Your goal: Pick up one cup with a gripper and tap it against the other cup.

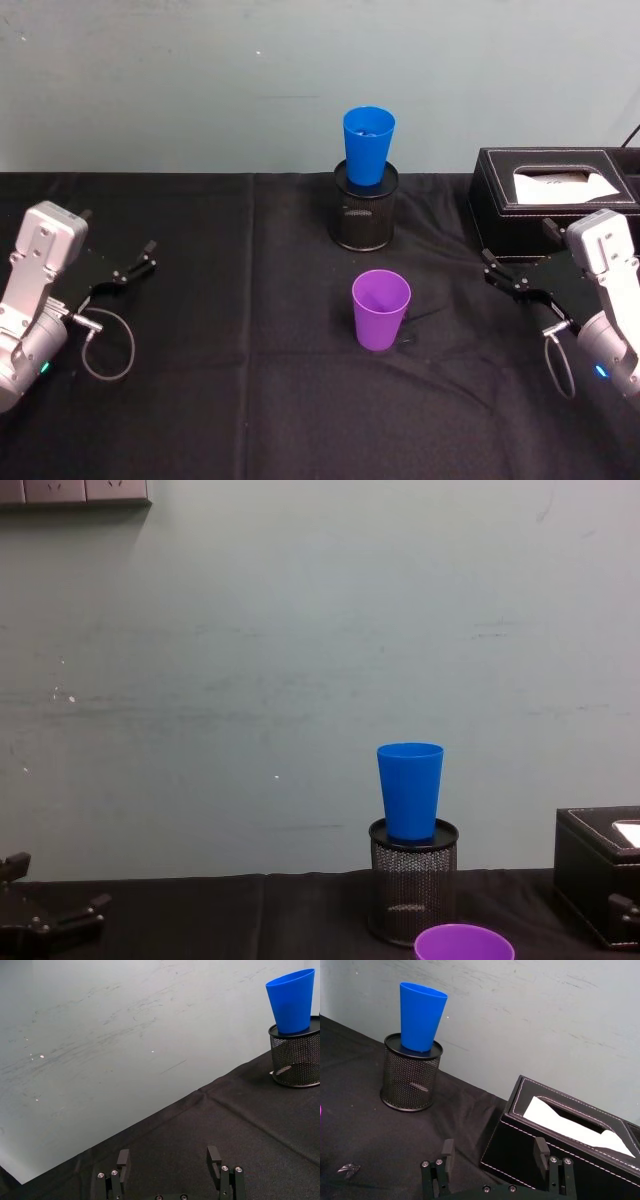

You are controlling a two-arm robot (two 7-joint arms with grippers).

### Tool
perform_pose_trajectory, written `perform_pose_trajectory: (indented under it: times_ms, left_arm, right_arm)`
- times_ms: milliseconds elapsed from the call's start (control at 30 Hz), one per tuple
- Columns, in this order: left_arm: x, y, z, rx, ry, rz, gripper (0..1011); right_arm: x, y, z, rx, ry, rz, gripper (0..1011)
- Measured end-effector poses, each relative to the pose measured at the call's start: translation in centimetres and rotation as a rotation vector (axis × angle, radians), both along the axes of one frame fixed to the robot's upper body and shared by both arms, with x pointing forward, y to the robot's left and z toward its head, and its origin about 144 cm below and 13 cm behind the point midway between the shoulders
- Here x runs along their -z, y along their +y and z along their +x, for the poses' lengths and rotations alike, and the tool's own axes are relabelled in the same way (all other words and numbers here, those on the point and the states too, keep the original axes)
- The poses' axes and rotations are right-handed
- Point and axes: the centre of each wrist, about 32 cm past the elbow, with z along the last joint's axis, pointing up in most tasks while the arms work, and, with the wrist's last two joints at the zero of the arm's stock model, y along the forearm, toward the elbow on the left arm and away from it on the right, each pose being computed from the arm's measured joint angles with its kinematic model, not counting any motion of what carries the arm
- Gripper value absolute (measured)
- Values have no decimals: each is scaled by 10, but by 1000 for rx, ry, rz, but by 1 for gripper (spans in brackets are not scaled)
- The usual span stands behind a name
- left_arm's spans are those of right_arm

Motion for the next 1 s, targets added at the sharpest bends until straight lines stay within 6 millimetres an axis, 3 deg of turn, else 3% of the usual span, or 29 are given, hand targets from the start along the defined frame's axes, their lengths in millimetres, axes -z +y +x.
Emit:
perform_pose_trajectory:
  times_ms: [1000]
  left_arm:
    - [0, 0, 0, 0, 0, 0, 1000]
  right_arm:
    - [0, 0, 0, 1, 0, -1, 1002]
